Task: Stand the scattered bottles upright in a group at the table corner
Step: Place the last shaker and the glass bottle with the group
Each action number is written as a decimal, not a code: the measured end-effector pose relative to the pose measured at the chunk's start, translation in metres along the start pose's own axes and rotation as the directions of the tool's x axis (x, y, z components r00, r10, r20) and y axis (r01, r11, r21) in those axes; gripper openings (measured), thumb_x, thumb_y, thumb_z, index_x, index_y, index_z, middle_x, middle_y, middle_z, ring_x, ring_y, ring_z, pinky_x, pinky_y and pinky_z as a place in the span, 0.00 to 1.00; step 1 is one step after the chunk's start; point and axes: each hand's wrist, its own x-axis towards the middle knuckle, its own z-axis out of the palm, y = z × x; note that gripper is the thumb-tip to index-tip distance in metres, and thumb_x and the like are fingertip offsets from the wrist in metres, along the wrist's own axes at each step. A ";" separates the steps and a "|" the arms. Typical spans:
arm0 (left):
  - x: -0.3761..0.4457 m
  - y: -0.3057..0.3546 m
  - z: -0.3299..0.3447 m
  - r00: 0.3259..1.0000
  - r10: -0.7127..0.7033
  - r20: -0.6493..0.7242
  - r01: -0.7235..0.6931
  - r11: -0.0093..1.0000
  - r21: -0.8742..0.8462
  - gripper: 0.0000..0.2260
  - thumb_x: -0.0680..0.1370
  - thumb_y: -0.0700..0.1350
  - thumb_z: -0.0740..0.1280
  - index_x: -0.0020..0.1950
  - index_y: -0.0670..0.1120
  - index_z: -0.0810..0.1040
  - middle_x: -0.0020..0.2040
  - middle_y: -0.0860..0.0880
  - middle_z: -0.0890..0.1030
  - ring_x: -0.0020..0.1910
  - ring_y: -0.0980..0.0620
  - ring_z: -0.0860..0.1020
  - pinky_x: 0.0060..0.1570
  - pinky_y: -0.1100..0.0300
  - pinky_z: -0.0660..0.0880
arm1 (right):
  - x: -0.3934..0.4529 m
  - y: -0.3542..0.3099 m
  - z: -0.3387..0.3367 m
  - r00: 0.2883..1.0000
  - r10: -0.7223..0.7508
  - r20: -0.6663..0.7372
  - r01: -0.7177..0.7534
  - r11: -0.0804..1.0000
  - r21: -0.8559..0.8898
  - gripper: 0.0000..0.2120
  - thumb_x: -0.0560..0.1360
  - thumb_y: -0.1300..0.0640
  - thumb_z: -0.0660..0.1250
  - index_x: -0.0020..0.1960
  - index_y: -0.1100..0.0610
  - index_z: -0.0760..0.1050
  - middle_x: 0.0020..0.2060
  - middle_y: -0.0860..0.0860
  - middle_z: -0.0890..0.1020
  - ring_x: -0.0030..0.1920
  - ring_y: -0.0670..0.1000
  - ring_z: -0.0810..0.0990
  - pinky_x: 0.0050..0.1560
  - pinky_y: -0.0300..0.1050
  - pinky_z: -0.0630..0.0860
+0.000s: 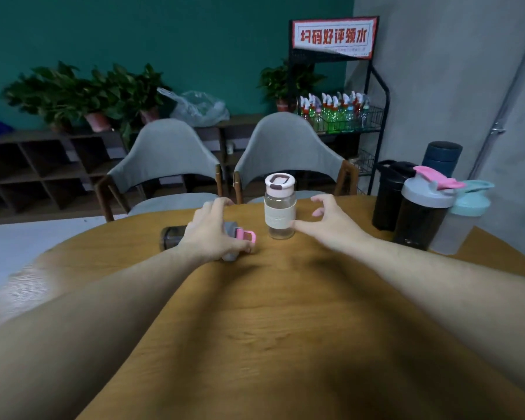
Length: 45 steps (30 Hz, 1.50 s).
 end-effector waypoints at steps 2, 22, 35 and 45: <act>0.015 -0.016 -0.003 0.997 0.027 0.079 -0.035 0.994 0.100 0.50 0.62 0.62 0.82 0.78 0.52 0.61 0.75 0.47 0.67 0.73 0.44 0.66 0.70 0.44 0.69 | 0.017 0.001 0.010 1.000 0.014 -0.015 -0.014 1.000 -0.008 0.43 0.69 0.41 0.76 0.77 0.50 0.59 0.70 0.52 0.70 0.64 0.52 0.75 0.63 0.51 0.74; 0.087 -0.077 0.012 0.944 0.041 0.328 -0.179 0.898 0.401 0.50 0.65 0.61 0.79 0.80 0.55 0.57 0.74 0.50 0.70 0.70 0.45 0.70 0.67 0.42 0.71 | 0.125 0.011 0.077 0.984 0.093 -0.154 -0.063 0.980 0.190 0.40 0.63 0.49 0.82 0.69 0.52 0.67 0.63 0.49 0.78 0.63 0.51 0.78 0.62 0.52 0.77; 0.051 -0.010 -0.009 0.999 0.044 -0.019 -0.047 0.960 -0.276 0.40 0.65 0.53 0.82 0.72 0.52 0.66 0.58 0.52 0.79 0.58 0.48 0.78 0.55 0.53 0.75 | 0.039 0.009 0.016 0.994 0.022 -0.104 -0.007 0.989 0.146 0.36 0.62 0.47 0.82 0.64 0.50 0.68 0.57 0.47 0.80 0.56 0.49 0.80 0.57 0.52 0.80; -0.004 0.102 0.022 0.996 0.087 0.007 -0.059 0.731 -0.680 0.37 0.65 0.51 0.83 0.71 0.52 0.70 0.60 0.53 0.80 0.58 0.56 0.78 0.48 0.61 0.76 | -0.047 0.041 -0.080 0.991 -0.011 -0.136 0.020 0.997 0.068 0.40 0.63 0.46 0.81 0.70 0.51 0.67 0.60 0.49 0.79 0.59 0.52 0.80 0.59 0.53 0.80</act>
